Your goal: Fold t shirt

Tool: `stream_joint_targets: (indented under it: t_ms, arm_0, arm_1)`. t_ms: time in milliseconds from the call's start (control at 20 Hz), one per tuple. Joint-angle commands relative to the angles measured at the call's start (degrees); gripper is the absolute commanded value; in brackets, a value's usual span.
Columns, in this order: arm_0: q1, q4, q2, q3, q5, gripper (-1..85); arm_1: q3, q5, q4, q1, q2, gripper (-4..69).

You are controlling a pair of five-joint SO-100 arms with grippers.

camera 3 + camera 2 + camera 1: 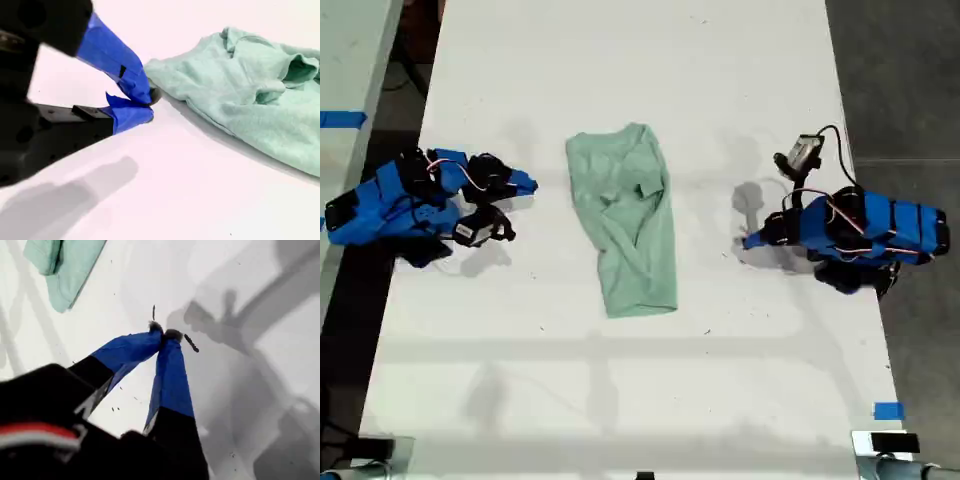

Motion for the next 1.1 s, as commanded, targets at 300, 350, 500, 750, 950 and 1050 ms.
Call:
stream_joint_targets:
  t_ms: [300,350,500,750,950,1050]
  arm_0:
    - [9.58,0.26,-1.76,-7.21,-10.28,-0.1]
    - [10.20,-0.62,-6.77,-9.67,-11.25,-0.1]
    - [13.97,-1.76,-40.78,-29.97,-14.94,-0.1]
    - [17.49,14.94,-95.45,-83.14,-10.90,16.7]
    - [18.54,14.24,-103.89,-90.35,-7.73,17.9]
    - [20.04,12.57,-106.35,-90.70,-4.66,26.0]
  arm_1:
    - [-1.05,6.15,0.09,-2.72,0.70,0.8]
    - [-4.04,6.50,-0.18,-3.43,-0.26,0.8]
    - [-21.88,7.65,-3.34,-4.83,-25.49,0.8]
    - [-68.20,10.55,-1.58,-15.12,-82.27,8.3]
    - [-95.01,11.60,6.77,-18.37,-105.21,18.4]
    - [-99.32,12.39,7.12,-18.81,-109.60,18.4]
